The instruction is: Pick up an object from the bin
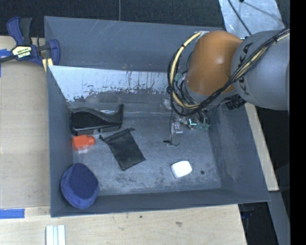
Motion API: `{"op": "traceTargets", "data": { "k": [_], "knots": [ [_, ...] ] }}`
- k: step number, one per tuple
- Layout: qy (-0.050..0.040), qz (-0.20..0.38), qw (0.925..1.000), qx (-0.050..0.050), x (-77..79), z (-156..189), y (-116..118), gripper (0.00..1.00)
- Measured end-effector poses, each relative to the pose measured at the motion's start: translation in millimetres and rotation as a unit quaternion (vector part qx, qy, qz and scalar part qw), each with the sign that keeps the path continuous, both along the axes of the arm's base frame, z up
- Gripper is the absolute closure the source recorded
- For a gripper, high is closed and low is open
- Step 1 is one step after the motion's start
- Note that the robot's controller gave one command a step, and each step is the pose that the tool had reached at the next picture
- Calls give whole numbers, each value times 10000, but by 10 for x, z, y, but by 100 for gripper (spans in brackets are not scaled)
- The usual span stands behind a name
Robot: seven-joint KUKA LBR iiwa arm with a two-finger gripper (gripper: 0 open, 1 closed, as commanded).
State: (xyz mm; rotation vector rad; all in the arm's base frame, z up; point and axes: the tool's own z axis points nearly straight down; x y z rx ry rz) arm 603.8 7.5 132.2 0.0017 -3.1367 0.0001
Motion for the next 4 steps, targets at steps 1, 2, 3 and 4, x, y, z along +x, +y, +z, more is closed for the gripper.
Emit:
{"op": "traceTargets", "data": {
  "k": [1,2,3,4],
  "knots": [
    [-5,603,9982,1,-814,-642,-385,0],
    [-24,88,10000,-1,-1137,-313,-434,0],
    [-11,52,10000,2,-1196,-323,-394,0],
    [-15,-62,10000,2,-1168,-637,-397,0]
  ]
}}
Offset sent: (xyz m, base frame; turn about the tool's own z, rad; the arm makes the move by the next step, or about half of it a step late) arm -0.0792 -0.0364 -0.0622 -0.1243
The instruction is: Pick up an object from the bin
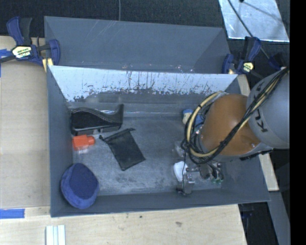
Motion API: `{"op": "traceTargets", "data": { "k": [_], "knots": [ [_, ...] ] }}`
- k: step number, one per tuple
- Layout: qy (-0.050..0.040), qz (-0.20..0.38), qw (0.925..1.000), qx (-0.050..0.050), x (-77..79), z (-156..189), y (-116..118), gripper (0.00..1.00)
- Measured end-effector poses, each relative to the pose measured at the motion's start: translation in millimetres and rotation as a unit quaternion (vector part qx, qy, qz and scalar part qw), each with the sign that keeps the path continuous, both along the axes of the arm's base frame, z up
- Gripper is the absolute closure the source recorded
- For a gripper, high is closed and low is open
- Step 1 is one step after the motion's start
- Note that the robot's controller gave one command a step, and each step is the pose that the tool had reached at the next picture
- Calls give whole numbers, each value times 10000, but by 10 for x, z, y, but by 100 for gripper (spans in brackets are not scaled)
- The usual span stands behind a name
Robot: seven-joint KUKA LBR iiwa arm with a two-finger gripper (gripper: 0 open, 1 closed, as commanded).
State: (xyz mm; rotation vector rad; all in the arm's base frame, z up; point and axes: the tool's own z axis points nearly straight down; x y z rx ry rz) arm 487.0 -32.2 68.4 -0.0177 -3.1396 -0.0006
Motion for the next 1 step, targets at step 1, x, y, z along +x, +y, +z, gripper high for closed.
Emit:
{"op": "traceTargets", "data": {
  "k": [1],
  "knots": [
    [-8,1,10000,-1,7,2,-4,0]
  ]
}}
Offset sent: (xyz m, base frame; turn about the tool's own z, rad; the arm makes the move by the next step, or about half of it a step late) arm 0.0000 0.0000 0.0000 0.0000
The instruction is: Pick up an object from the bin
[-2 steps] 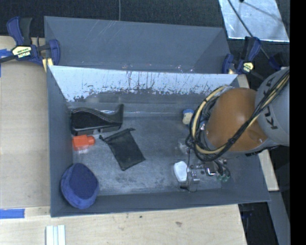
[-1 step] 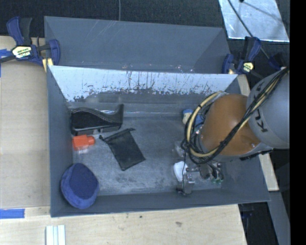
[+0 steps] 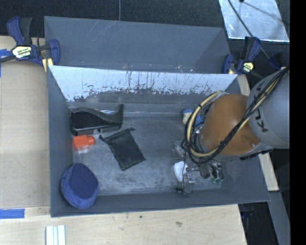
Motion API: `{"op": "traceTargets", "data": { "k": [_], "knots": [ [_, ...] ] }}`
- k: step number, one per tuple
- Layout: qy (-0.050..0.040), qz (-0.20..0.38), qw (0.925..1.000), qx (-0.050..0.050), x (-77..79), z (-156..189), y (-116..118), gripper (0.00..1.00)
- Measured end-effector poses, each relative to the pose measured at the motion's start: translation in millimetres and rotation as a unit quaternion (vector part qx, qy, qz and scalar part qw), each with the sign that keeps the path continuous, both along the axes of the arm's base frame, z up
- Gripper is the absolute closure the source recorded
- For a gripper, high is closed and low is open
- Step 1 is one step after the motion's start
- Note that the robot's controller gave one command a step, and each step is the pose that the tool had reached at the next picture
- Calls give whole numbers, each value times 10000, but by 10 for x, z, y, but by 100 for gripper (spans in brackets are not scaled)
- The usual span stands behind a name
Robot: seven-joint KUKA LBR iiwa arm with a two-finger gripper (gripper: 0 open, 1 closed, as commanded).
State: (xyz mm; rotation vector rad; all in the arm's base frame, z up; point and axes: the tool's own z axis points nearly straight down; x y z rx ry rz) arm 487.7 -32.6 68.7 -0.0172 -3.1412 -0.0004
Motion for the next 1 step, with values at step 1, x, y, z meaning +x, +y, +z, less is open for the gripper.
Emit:
{"op": "traceTargets", "data": {
  "k": [1],
  "knots": [
    [-9,3,10000,1,5,9,2,100]
  ]
}}
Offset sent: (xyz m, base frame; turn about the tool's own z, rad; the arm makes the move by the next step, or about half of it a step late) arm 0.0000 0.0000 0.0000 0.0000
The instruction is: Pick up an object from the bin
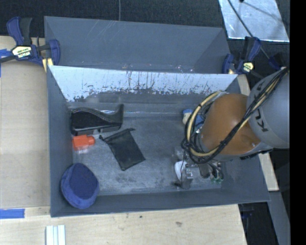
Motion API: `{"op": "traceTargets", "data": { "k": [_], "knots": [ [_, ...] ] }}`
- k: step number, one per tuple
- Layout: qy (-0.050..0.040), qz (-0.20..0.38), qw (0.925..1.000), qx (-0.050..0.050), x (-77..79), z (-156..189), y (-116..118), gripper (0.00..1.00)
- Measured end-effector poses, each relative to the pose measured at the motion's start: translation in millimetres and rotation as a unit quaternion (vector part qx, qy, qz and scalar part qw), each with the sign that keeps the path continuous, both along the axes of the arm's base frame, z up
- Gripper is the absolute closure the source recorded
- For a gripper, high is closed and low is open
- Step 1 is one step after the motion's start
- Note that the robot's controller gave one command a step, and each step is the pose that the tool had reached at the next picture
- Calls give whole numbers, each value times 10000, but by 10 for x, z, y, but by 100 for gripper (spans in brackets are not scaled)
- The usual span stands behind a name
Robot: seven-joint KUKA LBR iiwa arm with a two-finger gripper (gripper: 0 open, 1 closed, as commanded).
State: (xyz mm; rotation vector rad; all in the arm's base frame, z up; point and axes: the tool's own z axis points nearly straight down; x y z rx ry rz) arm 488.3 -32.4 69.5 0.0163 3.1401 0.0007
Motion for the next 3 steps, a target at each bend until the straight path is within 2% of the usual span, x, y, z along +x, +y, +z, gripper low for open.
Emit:
{"op": "traceTargets", "data": {
  "k": [1,3],
  "knots": [
    [-38,1,10000,-7,21,677,-5,100],
    [-24,-2,10000,-6,41,804,-9,100]
  ]
}}
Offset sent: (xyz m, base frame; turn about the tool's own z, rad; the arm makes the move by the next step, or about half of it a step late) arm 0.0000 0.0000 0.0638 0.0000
